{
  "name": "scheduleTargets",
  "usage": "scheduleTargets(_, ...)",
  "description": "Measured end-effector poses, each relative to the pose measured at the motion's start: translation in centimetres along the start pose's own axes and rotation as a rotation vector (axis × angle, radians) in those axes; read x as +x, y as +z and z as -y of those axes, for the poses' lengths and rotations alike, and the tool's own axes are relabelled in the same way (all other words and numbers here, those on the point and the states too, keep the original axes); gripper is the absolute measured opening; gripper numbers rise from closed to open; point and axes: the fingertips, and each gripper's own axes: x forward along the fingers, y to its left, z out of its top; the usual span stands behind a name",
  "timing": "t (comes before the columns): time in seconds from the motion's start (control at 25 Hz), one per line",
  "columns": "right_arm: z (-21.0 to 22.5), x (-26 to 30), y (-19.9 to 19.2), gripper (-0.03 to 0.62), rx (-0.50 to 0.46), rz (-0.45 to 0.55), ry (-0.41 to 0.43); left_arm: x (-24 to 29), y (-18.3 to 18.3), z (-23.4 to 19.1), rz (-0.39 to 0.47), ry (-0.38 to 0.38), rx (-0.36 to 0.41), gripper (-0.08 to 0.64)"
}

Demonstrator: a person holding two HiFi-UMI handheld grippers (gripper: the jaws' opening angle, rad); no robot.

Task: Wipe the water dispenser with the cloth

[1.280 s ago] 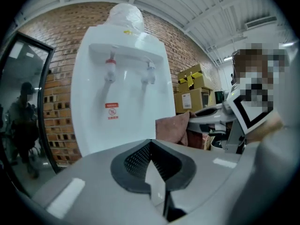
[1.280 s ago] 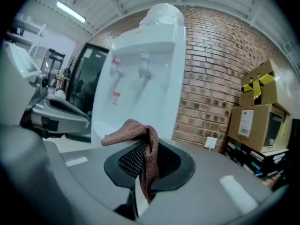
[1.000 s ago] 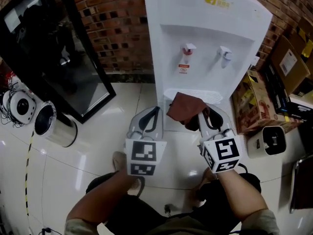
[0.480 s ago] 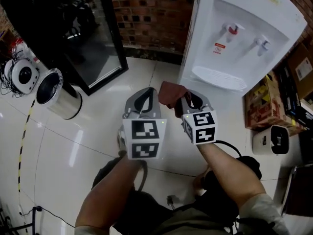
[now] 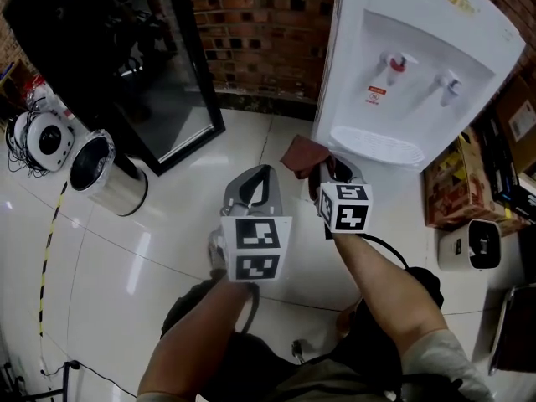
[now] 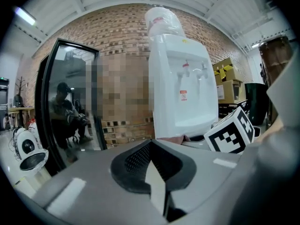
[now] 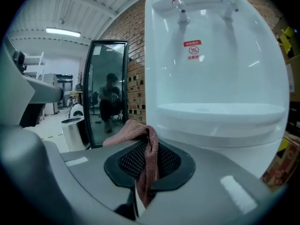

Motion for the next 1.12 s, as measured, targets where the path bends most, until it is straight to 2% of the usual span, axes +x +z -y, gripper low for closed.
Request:
scheduleTargets(0.24,2.4,-0.4,-0.8,0.048,0.004,-0.003,-0.021,2.8,0.3,3.5,-0.023,-0.081,0.038,0.000)
scheduleTargets(0.44,5.5,-2.1,-0.9,0.048,-0.003,0.017,-0.036,4.7,-0.1,8.5,-0.058,-0.185,0.062,0.000)
scheduleTargets(0.56,7.7,-3.3,-0.9,0.048,-0.013,0.023,-0.053,5.2,0.3,11.4,-0.056,-0.236,0.050,0.000)
scheduleTargets(0.72,11.1,-5.2,-1.5,0.048,0.005,0.016,-0.111,5.5,0.5,15.5,-0.057,-0.313,0.028,0.000)
scheduleTargets(1.12,20.2,-10.4,-2.4,0.048,0.068,0.012,-0.308,6.6,-0.1,24.3,-0.061,-0.478,0.088,0.000)
